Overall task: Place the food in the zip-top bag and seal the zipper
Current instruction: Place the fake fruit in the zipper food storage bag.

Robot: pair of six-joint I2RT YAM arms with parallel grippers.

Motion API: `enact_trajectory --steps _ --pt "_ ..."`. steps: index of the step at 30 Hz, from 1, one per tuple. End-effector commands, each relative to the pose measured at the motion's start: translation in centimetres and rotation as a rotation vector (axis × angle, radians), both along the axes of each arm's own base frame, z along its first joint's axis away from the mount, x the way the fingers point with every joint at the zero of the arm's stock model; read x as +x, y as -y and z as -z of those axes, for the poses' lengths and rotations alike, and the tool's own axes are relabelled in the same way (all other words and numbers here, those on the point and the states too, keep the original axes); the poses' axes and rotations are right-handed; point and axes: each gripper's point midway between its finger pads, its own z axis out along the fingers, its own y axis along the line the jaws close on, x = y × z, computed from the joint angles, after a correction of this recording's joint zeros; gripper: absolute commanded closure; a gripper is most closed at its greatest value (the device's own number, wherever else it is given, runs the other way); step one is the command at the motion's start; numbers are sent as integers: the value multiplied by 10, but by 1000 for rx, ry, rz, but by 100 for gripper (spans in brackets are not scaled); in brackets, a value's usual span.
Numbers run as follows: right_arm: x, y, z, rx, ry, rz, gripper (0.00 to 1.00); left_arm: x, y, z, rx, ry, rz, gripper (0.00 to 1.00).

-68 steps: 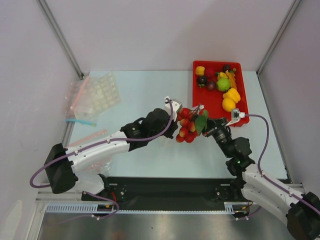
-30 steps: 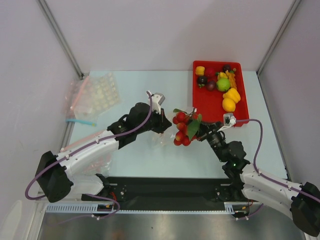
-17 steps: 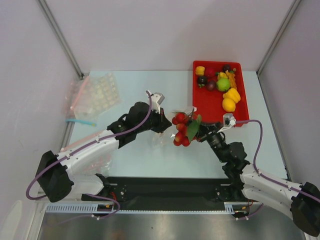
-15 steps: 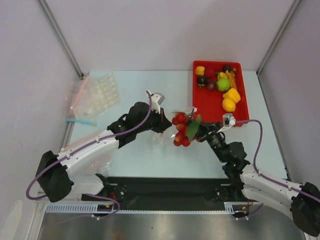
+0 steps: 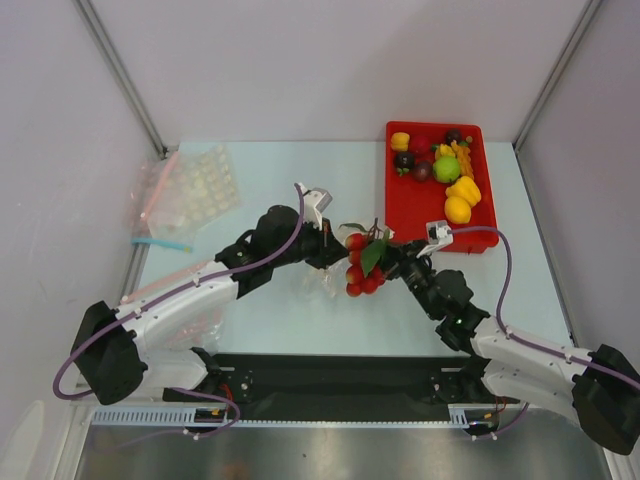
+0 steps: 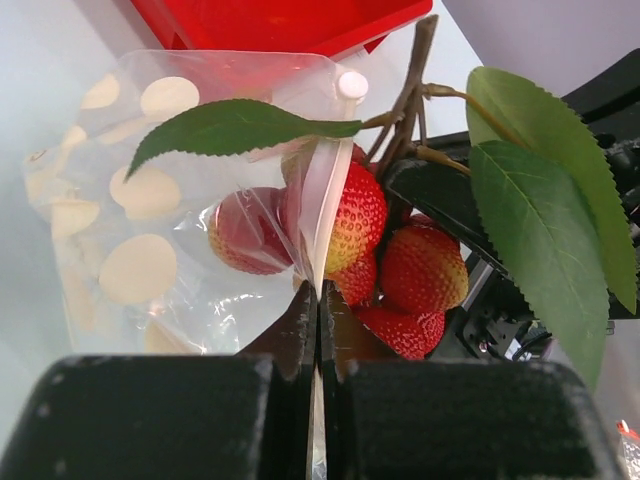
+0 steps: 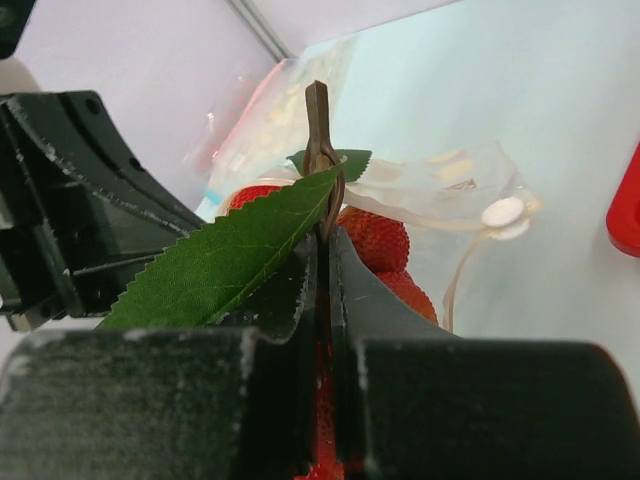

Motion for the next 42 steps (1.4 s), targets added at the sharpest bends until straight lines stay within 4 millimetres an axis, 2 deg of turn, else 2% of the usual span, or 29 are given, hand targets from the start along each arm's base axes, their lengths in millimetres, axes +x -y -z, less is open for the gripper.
enact_trajectory --steps 1,7,13,15,18,23,26,31,36,41,42 --pt "10 3 -21 51 -8 76 100 -1 5 -21 -64 47 31 100" --pt "24 2 -1 35 -129 144 100 -3 15 -21 -71 49 70 100" --pt "35 5 13 139 -301 240 100 -8 21 -23 -50 84 86 100" --pt "36 7 12 210 -343 263 100 -8 24 -24 -51 87 93 100" --pt "34 12 7 291 -373 276 100 -12 28 -16 -16 71 115 100" --pt "31 17 -8 343 -384 246 100 -15 42 -4 108 123 116 100" --pt "34 24 -8 376 -430 265 100 -15 48 -3 159 160 93 99" --pt "40 44 10 423 -535 343 100 -21 53 0 168 175 118 100" --pt "37 60 13 516 -585 376 100 -25 62 0 193 200 138 100" --pt "36 57 8 520 -575 343 100 -33 65 -9 165 227 147 100" --pt "36 55 10 515 -577 338 100 -28 62 -12 160 242 116 100"
